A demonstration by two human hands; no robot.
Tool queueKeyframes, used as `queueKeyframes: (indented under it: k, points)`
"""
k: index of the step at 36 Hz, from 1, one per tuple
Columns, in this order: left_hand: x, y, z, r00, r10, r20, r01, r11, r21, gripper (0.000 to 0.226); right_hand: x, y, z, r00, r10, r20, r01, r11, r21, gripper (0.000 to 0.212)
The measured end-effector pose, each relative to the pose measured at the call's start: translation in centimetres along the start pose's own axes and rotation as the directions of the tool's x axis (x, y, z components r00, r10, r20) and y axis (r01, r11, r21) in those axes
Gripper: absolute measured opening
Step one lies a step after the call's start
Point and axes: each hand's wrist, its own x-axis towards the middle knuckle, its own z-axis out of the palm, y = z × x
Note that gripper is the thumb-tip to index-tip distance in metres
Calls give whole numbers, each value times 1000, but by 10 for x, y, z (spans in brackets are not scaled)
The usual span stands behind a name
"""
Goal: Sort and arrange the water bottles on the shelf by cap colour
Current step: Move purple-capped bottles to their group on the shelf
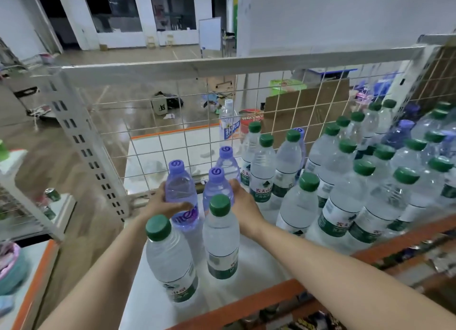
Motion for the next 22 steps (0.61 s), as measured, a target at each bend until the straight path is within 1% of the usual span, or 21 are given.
queueKeyframes:
  k: [3, 5, 7, 9, 10, 12, 13, 15, 18, 22]
  points:
    - [-8, 4, 0, 999, 18, -37, -18, 1000, 0, 82, -12, -8, -12, 1000, -31, -2, 31, 1000, 1, 21]
    - [-13, 9, -3, 998, 25, -52, -27, 999, -28, 80, -19, -17, -20, 997, -67, -27, 67, 998, -7, 24]
    - [-21, 20, -8, 997, 37, -70, -41, 998, -53, 76, -20, -25, -27, 996, -68, -64, 69, 998, 1, 26]
    - [-32, 35, -16, 995, 60, -86, -65, 996, -67, 78, -19, -33, -34, 994, -72, -84, 74, 997, 26, 25]
    - [-38, 43, -20, 994, 67, -91, -74, 994, -79, 78, -20, -37, -38, 993, -79, -85, 83, 996, 43, 28]
    - [-51, 60, -28, 991, 79, -103, -89, 992, -91, 70, -20, -41, -47, 990, -101, -102, 110, 990, 84, 55]
    - [-57, 68, -33, 990, 89, -112, -99, 991, -92, 64, -22, -43, -52, 987, -109, -121, 122, 987, 101, 63]
    - [-69, 87, -40, 979, 135, -151, -148, 986, -78, 59, -28, -51, -64, 978, -130, -162, 152, 980, 130, 65]
    - [-89, 116, -47, 953, 217, -213, -239, 968, -80, 56, -37, -65, -79, 958, -161, -237, 207, 961, 181, 64]
    - [-117, 153, -43, 884, 351, -307, -393, 916, -84, 51, -51, -82, -96, 929, -203, -308, 278, 935, 221, 62]
